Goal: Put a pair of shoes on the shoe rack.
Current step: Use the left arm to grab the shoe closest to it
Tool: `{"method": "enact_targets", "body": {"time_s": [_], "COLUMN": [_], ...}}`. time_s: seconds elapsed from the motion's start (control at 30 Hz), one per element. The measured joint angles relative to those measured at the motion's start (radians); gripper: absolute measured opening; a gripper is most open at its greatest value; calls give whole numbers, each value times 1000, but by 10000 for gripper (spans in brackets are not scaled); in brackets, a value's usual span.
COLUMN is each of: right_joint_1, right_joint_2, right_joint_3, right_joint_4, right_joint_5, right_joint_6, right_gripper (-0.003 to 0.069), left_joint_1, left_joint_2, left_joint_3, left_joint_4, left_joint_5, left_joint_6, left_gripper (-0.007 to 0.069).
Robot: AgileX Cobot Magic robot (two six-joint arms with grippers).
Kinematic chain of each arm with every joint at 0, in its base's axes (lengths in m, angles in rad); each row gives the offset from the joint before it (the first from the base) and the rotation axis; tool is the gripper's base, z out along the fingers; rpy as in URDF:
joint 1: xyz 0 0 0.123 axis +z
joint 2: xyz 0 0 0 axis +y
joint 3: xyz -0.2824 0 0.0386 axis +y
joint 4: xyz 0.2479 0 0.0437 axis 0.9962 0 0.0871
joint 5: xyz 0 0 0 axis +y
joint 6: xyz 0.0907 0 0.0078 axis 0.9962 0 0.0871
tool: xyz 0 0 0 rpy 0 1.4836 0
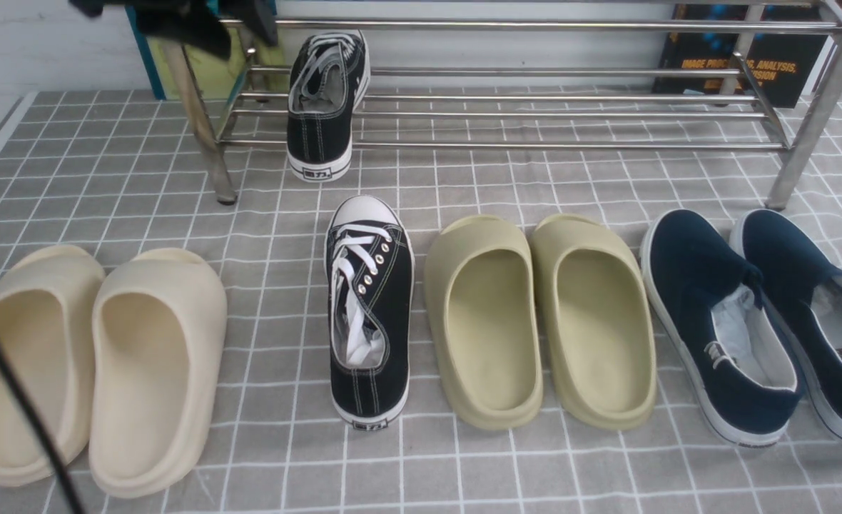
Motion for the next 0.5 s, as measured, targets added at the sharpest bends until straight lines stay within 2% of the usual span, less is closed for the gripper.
{"method": "enact_targets", "body": {"time_s": [0.13,0.17,0.23,0.3,0.4,0.5], "right_joint_1": [0,0,0,0,0,0], "right_joint_2": [0,0,0,0,0,0], "right_joint_3": [0,0,0,0,0,0], "right_joint_4": [0,0,0,0,0,0], "right_joint_5": [0,0,0,0,0,0], "right_joint_6": [0,0,0,0,0,0], "right_gripper": [239,239,239,239,239,239], "left_joint_1": [-33,-80,-120,-201,-258,-271], "left_joint_2": [-68,-94,-100,-94,-65,-10], "left_joint_3": [214,322,398,538,606,619], "left_joint_4": [23,50,61,79,80,85], "left_joint_5": [-2,-6,-19,-120,-216,-289], "left_joint_6": [25,27,29,30,32,10], "left_gripper": [323,323,320,309,297,281]}}
